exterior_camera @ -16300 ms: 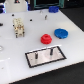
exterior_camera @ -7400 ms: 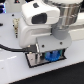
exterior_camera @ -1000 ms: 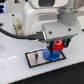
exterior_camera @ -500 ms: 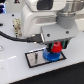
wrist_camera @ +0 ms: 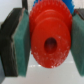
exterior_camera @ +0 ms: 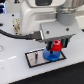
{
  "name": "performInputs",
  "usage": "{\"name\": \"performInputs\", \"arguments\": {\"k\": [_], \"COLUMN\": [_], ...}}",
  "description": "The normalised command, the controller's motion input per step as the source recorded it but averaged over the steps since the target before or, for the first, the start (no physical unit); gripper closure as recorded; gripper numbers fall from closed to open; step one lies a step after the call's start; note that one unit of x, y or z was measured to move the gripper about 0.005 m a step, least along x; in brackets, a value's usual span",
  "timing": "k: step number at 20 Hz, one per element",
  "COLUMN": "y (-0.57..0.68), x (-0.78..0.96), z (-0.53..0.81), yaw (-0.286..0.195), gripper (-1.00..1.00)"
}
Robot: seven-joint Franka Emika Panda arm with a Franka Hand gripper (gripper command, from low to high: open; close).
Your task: Insert the blue gear onto the right peg, followed by the red gear
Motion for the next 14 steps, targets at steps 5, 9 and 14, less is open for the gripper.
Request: {"name": "performInputs", "arguments": {"k": [5,9,14], "y": [-0.22,-0.04,0.01], "x": [0.1,0.09,0.16], "z": [-0.33,-0.16,0.19], "yaw": [0.0,0.0,0.0], "gripper": [1.0,1.0,1.0]}}
